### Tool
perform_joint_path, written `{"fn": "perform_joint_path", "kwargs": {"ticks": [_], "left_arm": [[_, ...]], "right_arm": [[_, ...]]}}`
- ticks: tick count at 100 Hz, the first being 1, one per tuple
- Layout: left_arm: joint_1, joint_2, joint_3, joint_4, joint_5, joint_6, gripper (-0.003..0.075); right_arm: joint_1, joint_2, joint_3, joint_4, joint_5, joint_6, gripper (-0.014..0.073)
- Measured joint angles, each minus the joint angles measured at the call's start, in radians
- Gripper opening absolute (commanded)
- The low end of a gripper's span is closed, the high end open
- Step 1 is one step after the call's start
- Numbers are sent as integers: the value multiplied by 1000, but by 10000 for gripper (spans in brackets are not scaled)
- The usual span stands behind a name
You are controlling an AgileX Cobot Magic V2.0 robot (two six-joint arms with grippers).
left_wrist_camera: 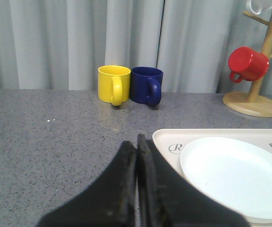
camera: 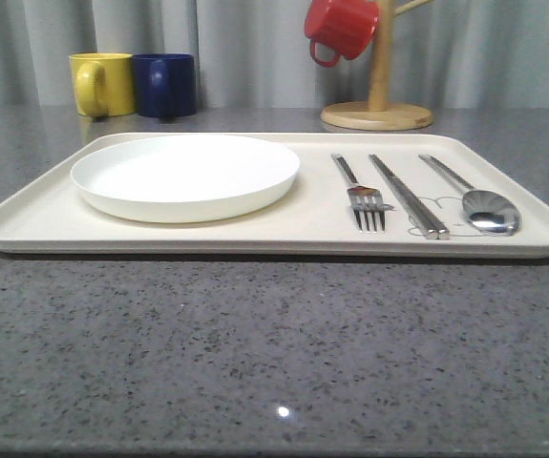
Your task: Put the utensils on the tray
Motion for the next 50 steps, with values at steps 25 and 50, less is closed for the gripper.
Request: {"fn": "perform_joint_path", "kwargs": {"ticks": [25,50], "left_arm": [[0,0,0,0,0,0,-18],[0,0,0,0,0,0,-18]], "right_arm": [[0,-222,133,-6,-7,0,201],[0,-273,159,-21,-39,0,-66]]}}
